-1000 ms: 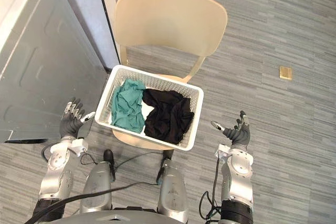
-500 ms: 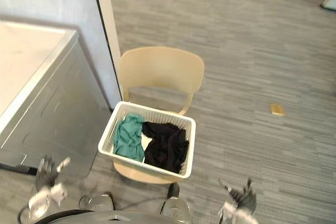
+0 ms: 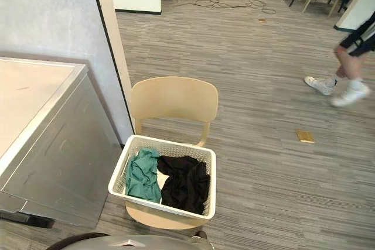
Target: Pick up the laundry basket with both hands and put the clothes into the washing machine.
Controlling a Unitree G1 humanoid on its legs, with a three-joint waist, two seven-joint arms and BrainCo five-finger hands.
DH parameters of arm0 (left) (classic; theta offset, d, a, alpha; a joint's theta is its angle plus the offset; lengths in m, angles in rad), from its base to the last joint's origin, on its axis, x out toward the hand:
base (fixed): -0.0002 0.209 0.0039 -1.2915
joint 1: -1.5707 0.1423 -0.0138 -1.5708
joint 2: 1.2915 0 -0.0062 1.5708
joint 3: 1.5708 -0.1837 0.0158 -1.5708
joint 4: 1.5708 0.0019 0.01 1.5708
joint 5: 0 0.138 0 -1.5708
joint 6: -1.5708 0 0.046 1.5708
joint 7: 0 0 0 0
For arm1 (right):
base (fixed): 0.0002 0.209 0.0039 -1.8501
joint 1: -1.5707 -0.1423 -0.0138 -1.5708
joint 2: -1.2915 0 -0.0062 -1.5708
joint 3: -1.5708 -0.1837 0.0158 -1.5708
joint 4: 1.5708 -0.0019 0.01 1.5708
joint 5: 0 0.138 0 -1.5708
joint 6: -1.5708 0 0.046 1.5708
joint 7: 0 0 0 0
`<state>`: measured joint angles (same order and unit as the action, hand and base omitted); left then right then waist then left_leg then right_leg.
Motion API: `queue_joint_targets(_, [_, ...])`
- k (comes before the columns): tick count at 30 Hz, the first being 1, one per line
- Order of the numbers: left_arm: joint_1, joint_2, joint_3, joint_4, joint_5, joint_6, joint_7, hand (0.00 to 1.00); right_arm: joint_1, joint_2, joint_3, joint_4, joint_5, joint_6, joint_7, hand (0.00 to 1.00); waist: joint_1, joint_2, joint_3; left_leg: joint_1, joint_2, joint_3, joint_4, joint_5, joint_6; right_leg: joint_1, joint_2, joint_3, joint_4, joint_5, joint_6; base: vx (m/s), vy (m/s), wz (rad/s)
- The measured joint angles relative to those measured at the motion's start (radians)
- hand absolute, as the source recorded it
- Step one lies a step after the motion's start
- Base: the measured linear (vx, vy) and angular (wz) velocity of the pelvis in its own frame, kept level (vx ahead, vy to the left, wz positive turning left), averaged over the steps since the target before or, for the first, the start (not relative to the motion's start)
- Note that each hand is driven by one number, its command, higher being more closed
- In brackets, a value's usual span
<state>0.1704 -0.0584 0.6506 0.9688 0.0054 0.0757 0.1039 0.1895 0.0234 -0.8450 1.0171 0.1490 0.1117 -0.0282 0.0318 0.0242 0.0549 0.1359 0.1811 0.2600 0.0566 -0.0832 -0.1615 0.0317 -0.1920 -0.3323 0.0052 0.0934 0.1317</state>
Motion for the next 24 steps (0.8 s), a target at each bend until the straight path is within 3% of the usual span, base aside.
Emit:
queue_joint_targets(4, [-0.021,0.023,-0.089,0.004,-0.002,-0.01,-0.008,0.0,-0.036,-0.022,0.064,0.023,-0.041,0.001,0.006,0.0,-0.008,-0.003,0.006,0.014,-0.002,-0.041,-0.005,0.003,0.001,0.045,0.001,-0.038,-0.017,-0.002,0.0,-0.01,-0.005,0.25])
queue_joint_targets(5, [-0.021,0.024,-0.111,0.005,-0.003,-0.011,-0.008,0.0,-0.05,-0.04,0.12,0.022,-0.051,0.0,0.007,0.0,-0.006,0.014,0.016,0.007,0.002,-0.048,0.006,0.003,0.001,0.048,0.002,-0.042,-0.009,-0.009,-0.002,-0.03,-0.009,0.17])
queue_joint_targets(6, [-0.022,0.025,-0.118,0.005,-0.003,-0.011,-0.008,0.0,-0.058,-0.045,0.139,0.022,-0.06,0.001,0.007,0.0,-0.007,-0.003,0.025,0.001,0.004,-0.056,0.016,0.002,0.002,0.047,0.002,-0.045,0.001,-0.014,-0.003,-0.07,-0.026,0.33])
queue_joint_targets(7, [-0.025,0.029,-0.141,0.005,-0.002,-0.011,-0.009,0.0,-0.075,-0.056,0.177,0.021,-0.077,0.0,0.008,0.0,-0.008,0.016,0.043,-0.024,0.011,-0.081,0.041,0.002,0.003,0.037,0.001,-0.066,0.034,-0.034,-0.009,-0.05,-0.025,0.38])
queue_joint_targets(9, [-0.035,0.033,-0.152,-0.001,-0.002,-0.013,-0.009,0.0,-0.104,-0.076,0.237,0.021,-0.078,0.0,0.007,0.0,-0.003,0.01,0.075,-0.088,0.02,-0.144,0.08,0.01,0.001,0.002,-0.009,-0.112,0.112,-0.081,-0.014,-0.15,-0.061,0.84])
queue_joint_targets(11, [-0.043,0.027,-0.15,-0.016,-0.002,-0.017,-0.003,0.0,-0.119,-0.088,0.287,0.018,-0.078,-0.009,0.004,0.0,0.0,-0.004,0.076,-0.176,0.006,-0.214,0.068,0.068,0.007,-0.071,-0.05,-0.185,0.23,-0.156,-0.02,-0.15,-0.09,1.34])
queue_joint_targets(12, [-0.061,0.028,-0.149,-0.018,-0.002,-0.02,0.0,0.0,-0.128,-0.091,0.293,0.017,-0.078,-0.015,0.003,0.0,0.002,-0.009,0.096,-0.212,-0.016,-0.241,0.038,0.138,0.019,-0.1,-0.09,-0.243,0.291,-0.194,-0.027,-0.18,-0.085,1.94])
queue_joint_targets(13, [-0.079,0.026,-0.149,-0.017,-0.002,-0.02,0.004,0.0,-0.145,-0.09,0.292,0.018,-0.077,-0.022,0.002,0.0,0.001,-0.02,0.115,-0.219,-0.033,-0.25,-0.09,0.277,0.028,-0.115,-0.142,-0.32,0.324,-0.207,-0.068,-0.16,-0.058,1.89])
queue_joint_targets(14, [-0.086,0.024,-0.138,-0.024,-0.003,-0.02,0.007,0.0,-0.154,-0.093,0.289,0.019,-0.077,-0.022,0.001,0.0,0.008,-0.019,0.12,-0.237,-0.028,-0.198,-0.05,0.253,0.045,-0.118,-0.155,-0.357,0.331,-0.206,-0.075,-0.12,-0.024,1.37])
queue_joint_targets(16, [-0.081,0.016,-0.106,-0.014,-0.003,-0.017,0.022,0.0,-0.165,-0.092,0.282,0.013,-0.077,-0.034,-0.003,0.0,0.014,-0.015,0.121,-0.258,0.025,-0.079,0.228,0.073,0.074,-0.094,-0.176,-0.419,0.34,-0.19,-0.073,-0.02,-0.022,0.81])
queue_joint_targets(17, [-0.078,0.015,-0.102,-0.014,-0.003,-0.018,0.023,0.0,-0.163,-0.093,0.279,0.012,-0.076,-0.038,-0.005,0.0,0.012,-0.015,0.121,-0.243,0.042,-0.063,0.279,0.05,0.072,-0.079,-0.184,-0.438,0.342,-0.188,-0.072,-0.08,0.006,0.87])
queue_joint_targets(19, [-0.068,0.02,-0.11,-0.007,-0.002,-0.019,0.025,0.0,-0.152,-0.094,0.248,0.02,-0.075,-0.043,-0.009,0.0,-0.009,-0.013,0.119,-0.153,0.129,-0.023,0.374,0.009,0.072,-0.032,-0.202,-0.495,0.341,-0.169,-0.058,-0.13,0.111,0.73])
queue_joint_targets(21, [-0.065,0.032,-0.135,0.007,-0.001,-0.018,0.025,0.0,-0.142,-0.094,0.22,0.022,-0.073,-0.042,-0.017,0.0,-0.031,-0.003,0.112,-0.12,0.187,-0.01,0.346,0.009,0.062,-0.036,-0.216,-0.531,0.344,-0.139,-0.044,-0.08,0.355,0.76])
queue_joint_targets(22, [-0.081,0.03,-0.156,0.005,0.0,-0.018,0.024,0.0,-0.136,-0.094,0.184,0.025,-0.073,-0.04,-0.018,0.0,-0.039,0.01,0.104,-0.096,0.165,-0.015,0.24,-0.017,0.006,-0.052,-0.232,-0.544,0.353,-0.114,-0.03,-0.08,0.441,0.84])
queue_joint_targets(24, [-0.094,0.037,-0.214,0.002,0.0,-0.019,0.024,0.0,-0.14,-0.088,0.148,0.068,-0.064,-0.035,-0.017,0.0,-0.049,-0.005,0.097,-0.089,0.126,-0.015,0.139,-0.051,-0.048,-0.067,-0.241,-0.554,0.331,-0.076,-0.026,-0.08,0.321,0.7])
